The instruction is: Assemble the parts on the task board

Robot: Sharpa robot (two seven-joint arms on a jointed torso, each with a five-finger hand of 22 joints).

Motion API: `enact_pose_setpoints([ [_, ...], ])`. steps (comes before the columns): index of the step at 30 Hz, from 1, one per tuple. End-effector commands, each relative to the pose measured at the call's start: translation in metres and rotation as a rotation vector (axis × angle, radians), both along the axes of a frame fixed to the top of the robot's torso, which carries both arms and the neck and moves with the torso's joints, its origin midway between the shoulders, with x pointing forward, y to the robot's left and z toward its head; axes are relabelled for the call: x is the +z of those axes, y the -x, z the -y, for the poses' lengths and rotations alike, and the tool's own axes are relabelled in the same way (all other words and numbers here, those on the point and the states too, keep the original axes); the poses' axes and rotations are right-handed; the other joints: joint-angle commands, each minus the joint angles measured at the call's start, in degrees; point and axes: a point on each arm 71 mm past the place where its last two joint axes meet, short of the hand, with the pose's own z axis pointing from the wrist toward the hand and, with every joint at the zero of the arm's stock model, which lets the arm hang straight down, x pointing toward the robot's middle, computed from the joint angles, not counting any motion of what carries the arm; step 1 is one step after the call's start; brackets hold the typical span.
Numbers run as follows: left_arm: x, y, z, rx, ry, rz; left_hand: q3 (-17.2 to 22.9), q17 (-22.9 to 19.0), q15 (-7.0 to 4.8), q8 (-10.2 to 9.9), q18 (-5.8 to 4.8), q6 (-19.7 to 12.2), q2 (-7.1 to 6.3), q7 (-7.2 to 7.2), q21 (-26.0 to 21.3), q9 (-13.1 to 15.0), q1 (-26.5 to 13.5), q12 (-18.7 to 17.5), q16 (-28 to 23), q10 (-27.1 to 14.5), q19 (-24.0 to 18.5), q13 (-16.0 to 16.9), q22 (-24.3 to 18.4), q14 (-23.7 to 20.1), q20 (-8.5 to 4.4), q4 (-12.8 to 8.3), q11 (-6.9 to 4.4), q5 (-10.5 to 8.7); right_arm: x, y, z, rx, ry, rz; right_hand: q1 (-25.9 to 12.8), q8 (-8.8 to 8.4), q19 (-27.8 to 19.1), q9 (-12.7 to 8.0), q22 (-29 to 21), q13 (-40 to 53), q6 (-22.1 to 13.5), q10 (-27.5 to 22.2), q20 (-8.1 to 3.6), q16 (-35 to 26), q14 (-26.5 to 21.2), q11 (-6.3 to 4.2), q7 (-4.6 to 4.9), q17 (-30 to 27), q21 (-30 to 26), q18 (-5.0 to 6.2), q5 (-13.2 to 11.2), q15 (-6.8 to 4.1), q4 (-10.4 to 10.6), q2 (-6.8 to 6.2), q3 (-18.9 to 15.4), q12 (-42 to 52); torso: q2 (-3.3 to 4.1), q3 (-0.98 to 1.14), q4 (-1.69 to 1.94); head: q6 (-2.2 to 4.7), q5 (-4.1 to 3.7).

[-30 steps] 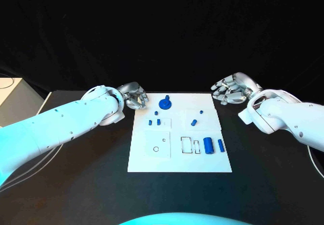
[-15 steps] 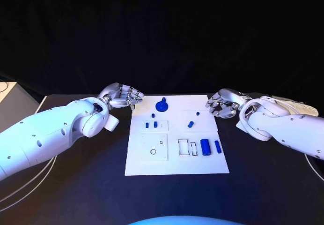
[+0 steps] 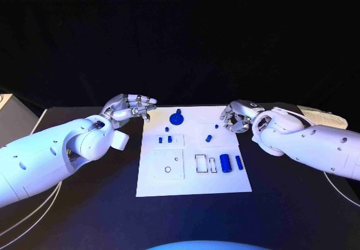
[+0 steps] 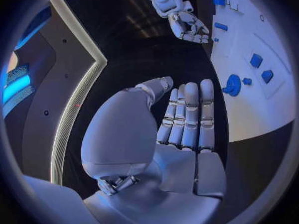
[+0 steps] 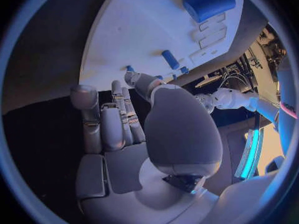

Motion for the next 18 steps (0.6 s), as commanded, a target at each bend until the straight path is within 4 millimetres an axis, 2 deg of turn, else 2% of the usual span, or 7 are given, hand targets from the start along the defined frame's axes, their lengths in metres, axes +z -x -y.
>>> enact_pose_setpoints([
  [1, 0.004, 0.003, 0.003, -0.027, 0.08, 0.012, -0.43, -0.08, 0.02, -0.16, 0.84, -0.08, 0.13, 0.24, -0.31, -0.08, -0.55, 0.12, -0.29, -0.37, 0.59, -0.08, -0.15, 0.31, 0.03, 0.05, -0.17, -0.14, -0.003, -0.002, -0.001, -0.029, 0.048, 0.026, -0.48, -0.26, 0.18, 0.06, 0.05, -0.02, -0.04, -0.4, 0.09, 0.27, 2.79, -0.01, 0.36, 0.04, 0.28, -0.42, -0.2, 0.44, 0.29, 0.04, -0.01, -0.31, 0.13, 0.0, 0.01, 0.1, -0.07],
  [9, 0.005, 0.006, 0.006, -0.034, 0.09, 0.014, -0.49, -0.1, 0.01, -0.13, 0.85, -0.04, 0.2, 0.23, -0.42, -0.07, -0.5, 0.13, -0.31, -0.37, 0.67, -0.1, -0.25, 0.32, 0.03, 0.07, -0.19, -0.12, -0.01, -0.003, -0.012, -0.012, 0.055, 0.001, -0.56, -0.29, 0.37, 0.07, 0.45, 0.0, -0.11, -0.52, 0.13, 0.69, 2.84, 0.02, 0.4, 0.52, 0.65, -0.5, -0.2, 0.48, 0.4, 0.03, 0.02, -0.28, 0.22, 0.0, 0.16, -0.15, -0.01],
  [13, 0.005, 0.007, 0.006, -0.032, 0.091, 0.016, -0.56, -0.13, 0.0, -0.09, 0.85, 0.03, 0.25, 0.21, -0.52, -0.06, -0.44, 0.14, -0.32, -0.37, 0.75, -0.11, -0.33, 0.34, 0.02, 0.07, -0.2, -0.11, -0.013, -0.003, -0.017, -0.001, 0.053, -0.006, -0.57, -0.28, 0.31, 0.09, 0.31, 0.01, -0.1, -0.56, 0.15, 0.85, 2.87, 0.02, 0.39, 0.68, 0.51, -0.46, -0.22, 0.5, 0.44, 0.06, 0.05, -0.26, 0.23, 0.01, 0.03, -0.28, 0.15],
  [18, 0.006, 0.007, 0.006, -0.024, 0.09, 0.017, -0.81, -0.27, 0.01, -0.42, 0.85, -0.61, 0.23, 0.39, -0.9, -0.23, 0.06, -0.02, -0.39, -0.81, 1.21, -0.27, -0.69, 0.4, -0.05, -0.17, -0.08, -0.05, -0.014, -0.003, -0.022, 0.007, 0.049, -0.006, -0.61, -0.36, 0.21, 0.09, 0.14, 0.01, -0.29, -0.84, 0.21, 1.06, 2.86, 0.11, 0.5, 0.78, 0.32, -0.41, -0.21, 0.56, 0.52, -0.06, 0.07, -0.28, 0.22, 0.03, 0.06, -0.27, 0.37],
])
